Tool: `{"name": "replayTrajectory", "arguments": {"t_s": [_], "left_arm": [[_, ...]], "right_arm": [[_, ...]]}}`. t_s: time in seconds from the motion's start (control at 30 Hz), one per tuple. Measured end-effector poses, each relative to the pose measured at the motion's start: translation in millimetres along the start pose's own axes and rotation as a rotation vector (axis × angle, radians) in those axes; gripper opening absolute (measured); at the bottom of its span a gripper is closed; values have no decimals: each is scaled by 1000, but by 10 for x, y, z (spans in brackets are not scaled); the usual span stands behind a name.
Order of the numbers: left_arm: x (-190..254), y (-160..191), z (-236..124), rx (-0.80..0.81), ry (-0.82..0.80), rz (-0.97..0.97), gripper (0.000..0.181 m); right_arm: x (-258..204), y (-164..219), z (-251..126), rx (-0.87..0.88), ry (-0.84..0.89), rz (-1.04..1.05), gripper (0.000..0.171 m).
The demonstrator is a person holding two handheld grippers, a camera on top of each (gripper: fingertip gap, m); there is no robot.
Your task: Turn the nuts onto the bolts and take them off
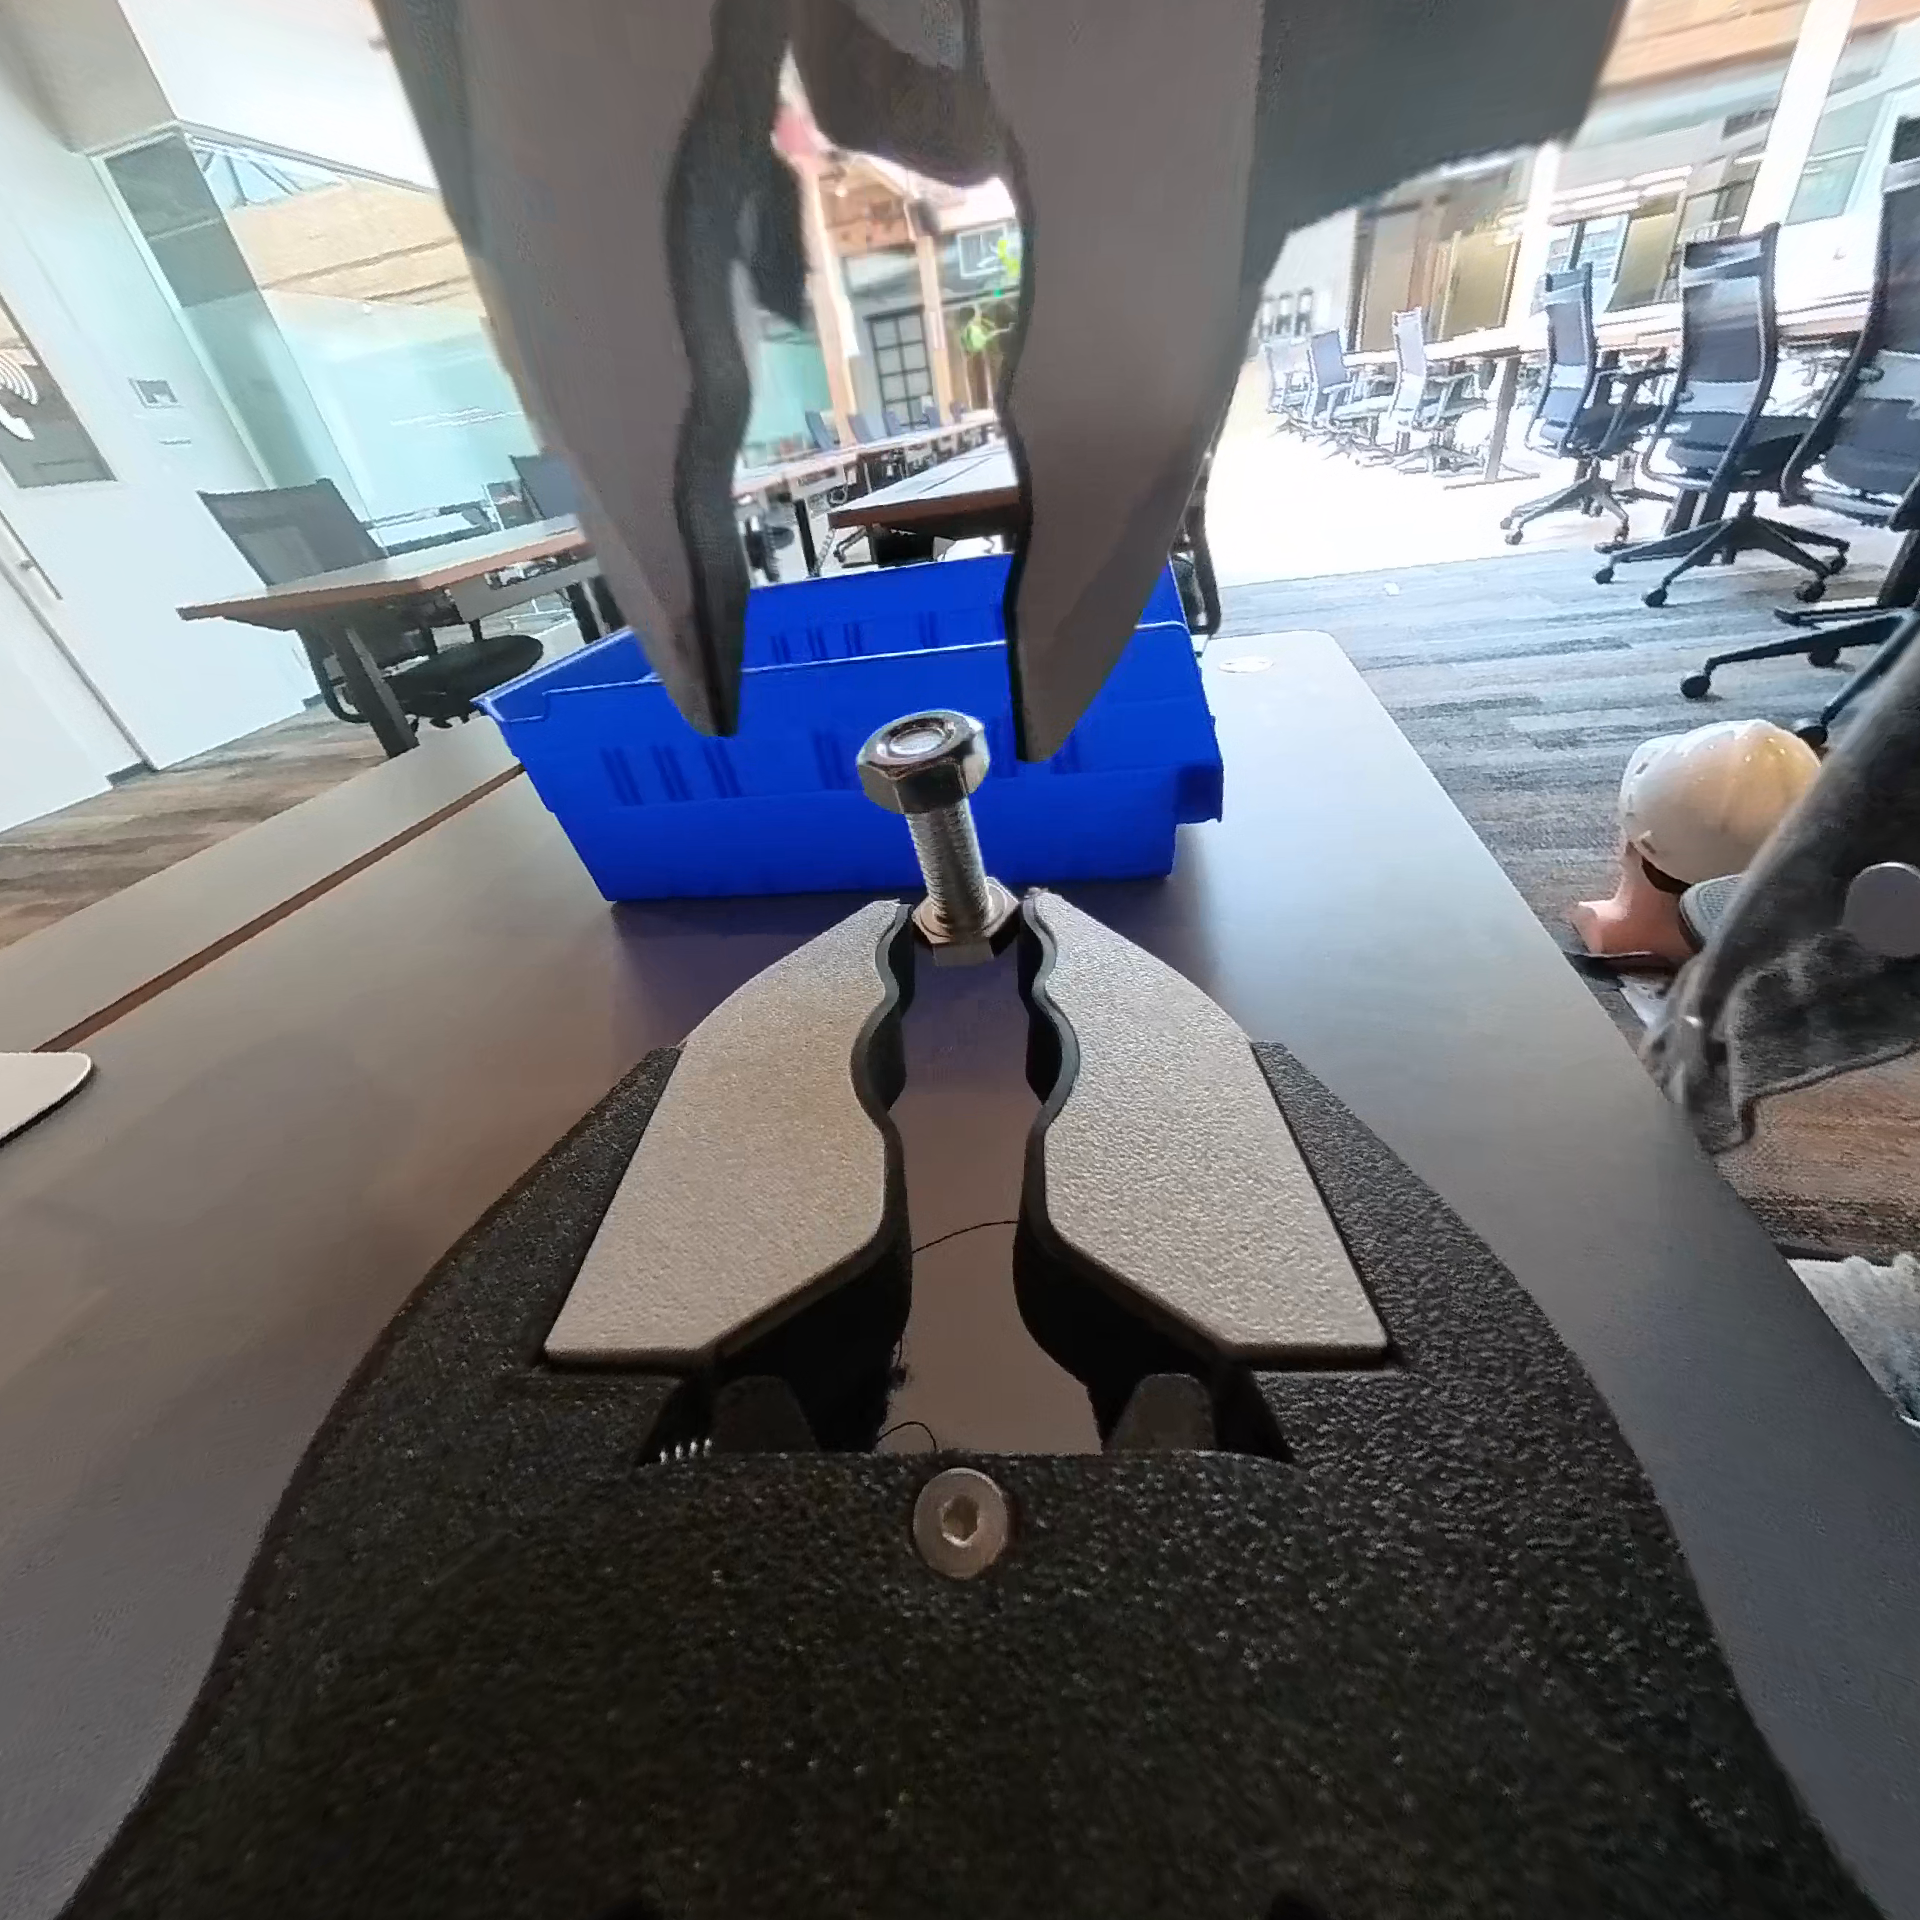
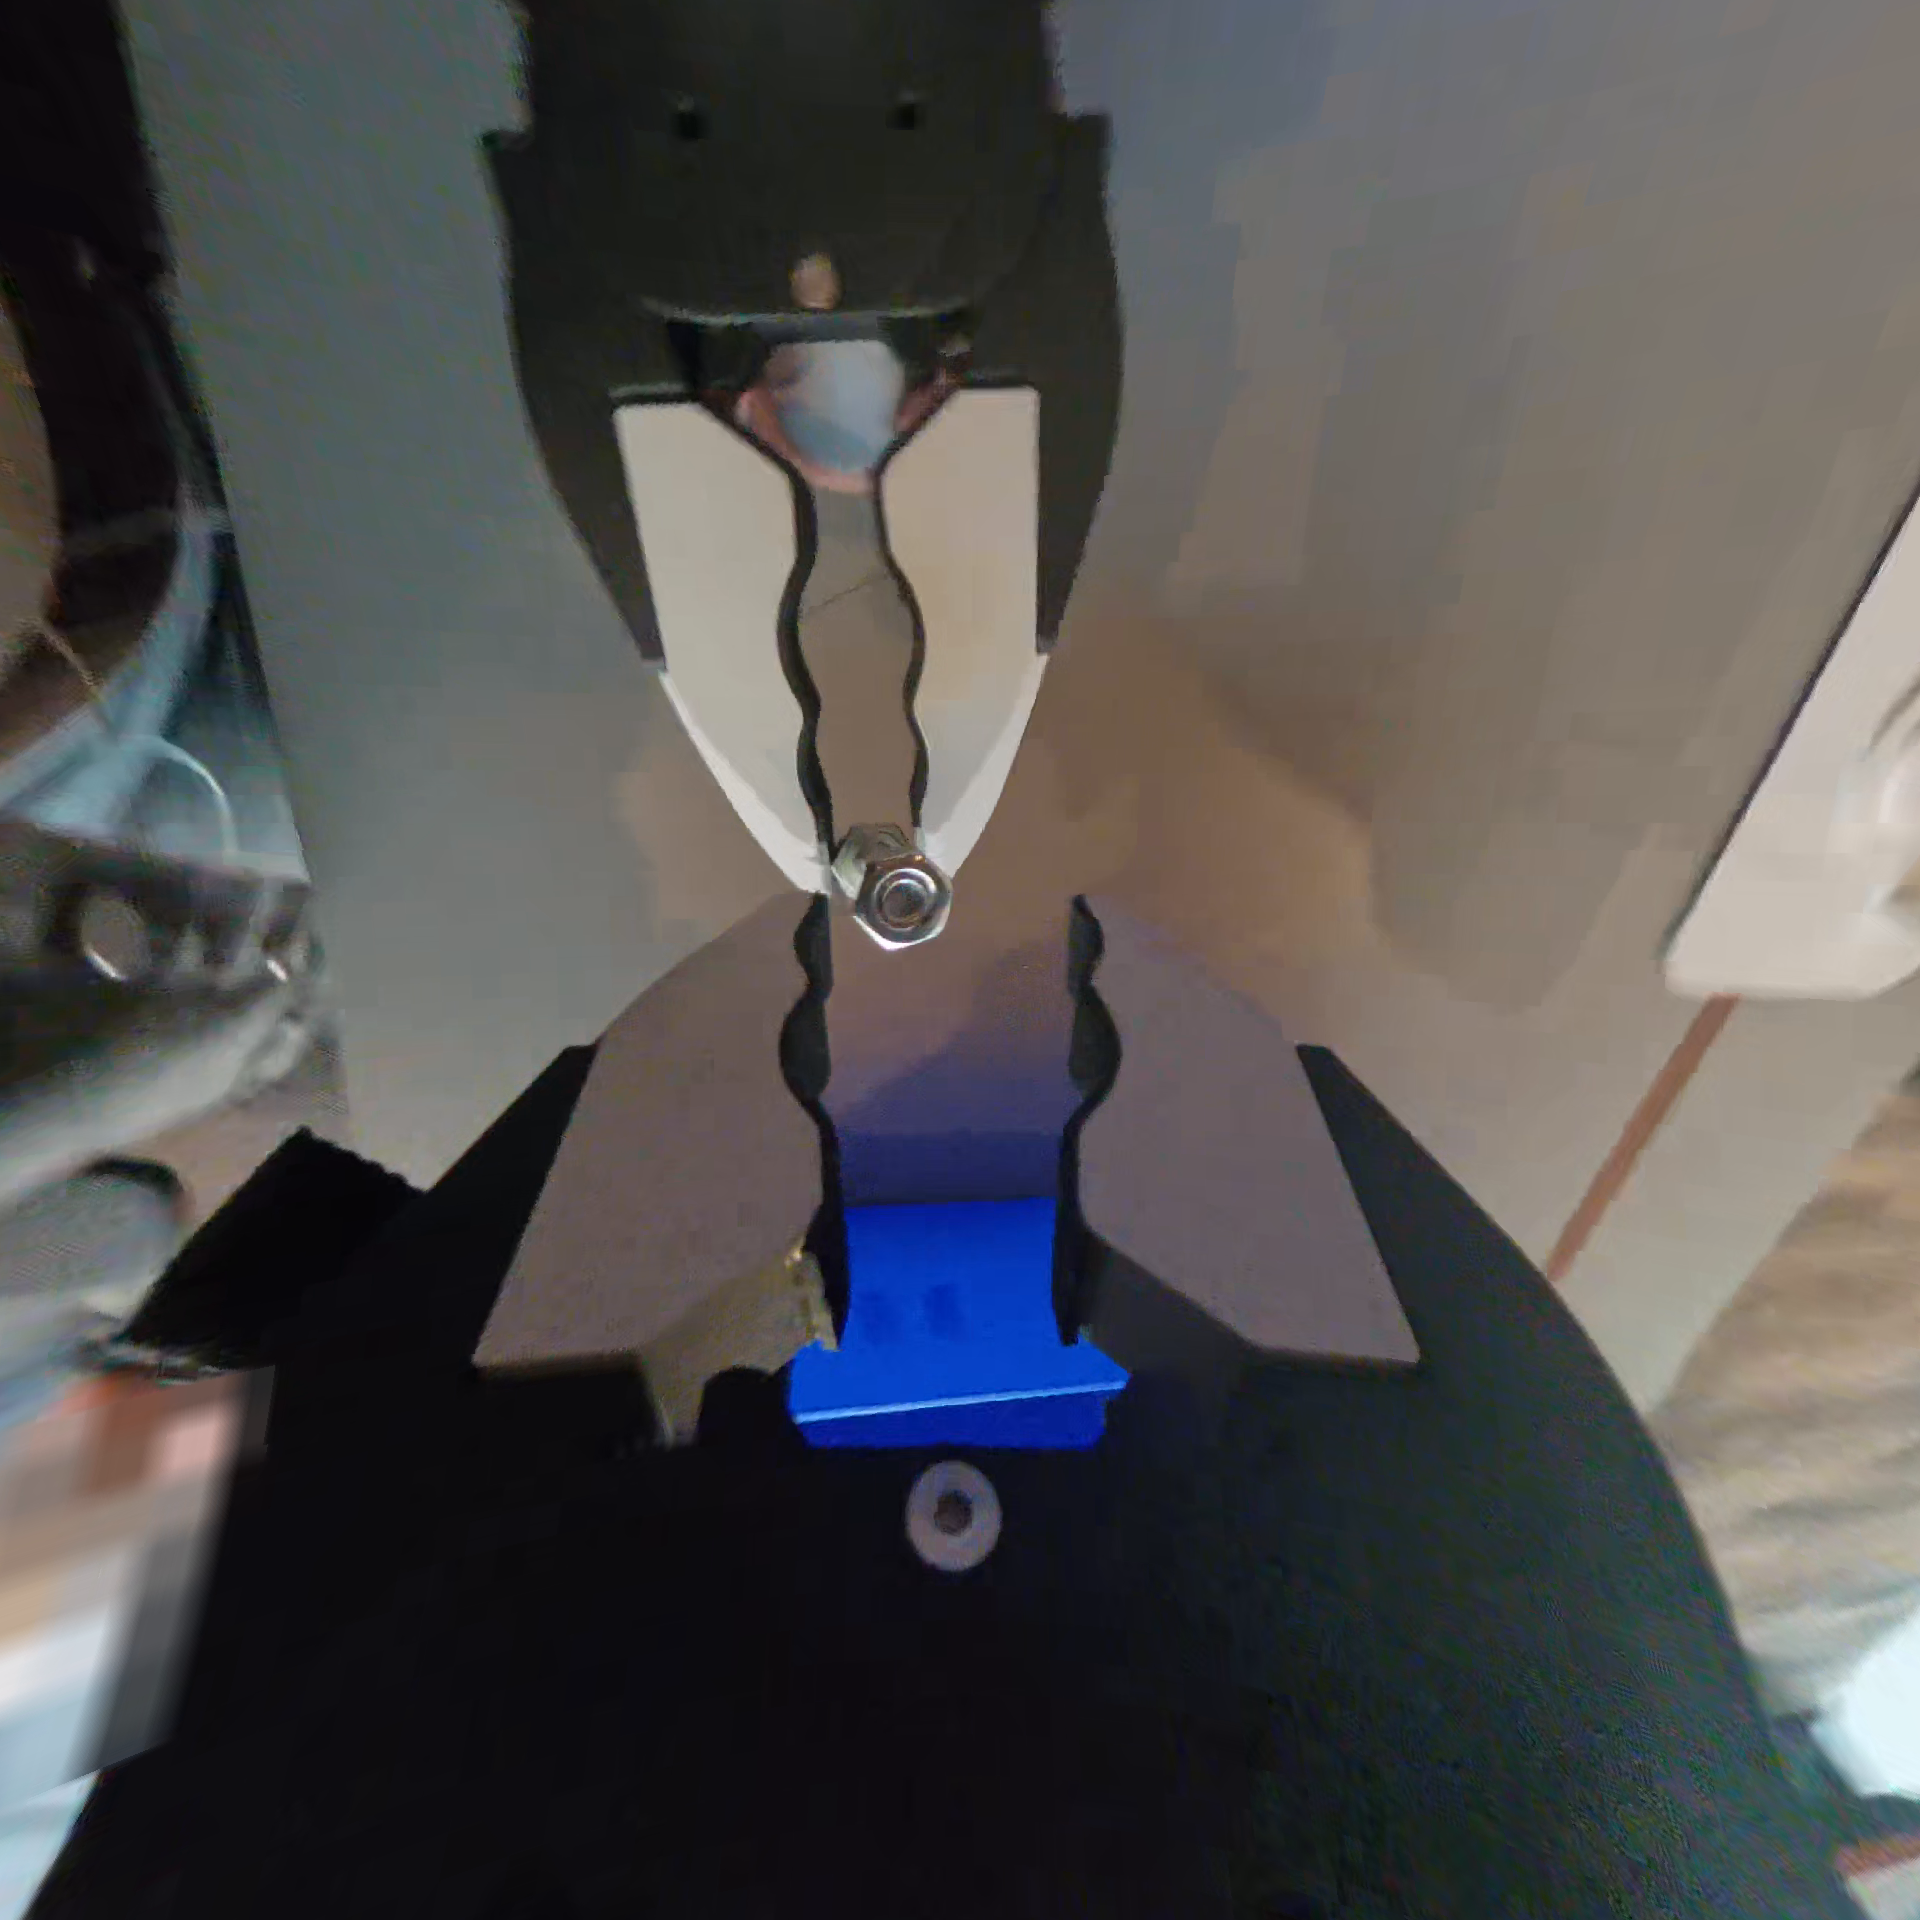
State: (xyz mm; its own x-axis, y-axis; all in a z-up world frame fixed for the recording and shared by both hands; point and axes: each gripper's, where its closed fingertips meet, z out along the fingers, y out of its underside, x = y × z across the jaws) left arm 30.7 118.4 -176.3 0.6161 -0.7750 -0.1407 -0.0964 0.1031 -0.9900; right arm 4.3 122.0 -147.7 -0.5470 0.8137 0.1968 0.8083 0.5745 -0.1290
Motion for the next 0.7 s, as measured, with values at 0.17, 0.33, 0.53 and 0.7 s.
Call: {"name": "replayTrajectory", "arguments": {"t_s": [0.17, 0.33, 0.53, 0.7], "left_arm": [[21, -4, -5, 3, 20, -7, 19], [45, -6, -4, 2, 38, -7, 19], [47, -6, -4, 2, 42, -9, 19], [16, -10, -9, 10, 22, -20, 19]], "right_arm": [[-105, 3, -25, -21, -170, -456, 36], [-182, -32, 10, -1, -287, -699, 22], [-151, 10, 56, -46, -316, -717, 18], [-125, 5, 47, -27, -272, -514, 17]]}}
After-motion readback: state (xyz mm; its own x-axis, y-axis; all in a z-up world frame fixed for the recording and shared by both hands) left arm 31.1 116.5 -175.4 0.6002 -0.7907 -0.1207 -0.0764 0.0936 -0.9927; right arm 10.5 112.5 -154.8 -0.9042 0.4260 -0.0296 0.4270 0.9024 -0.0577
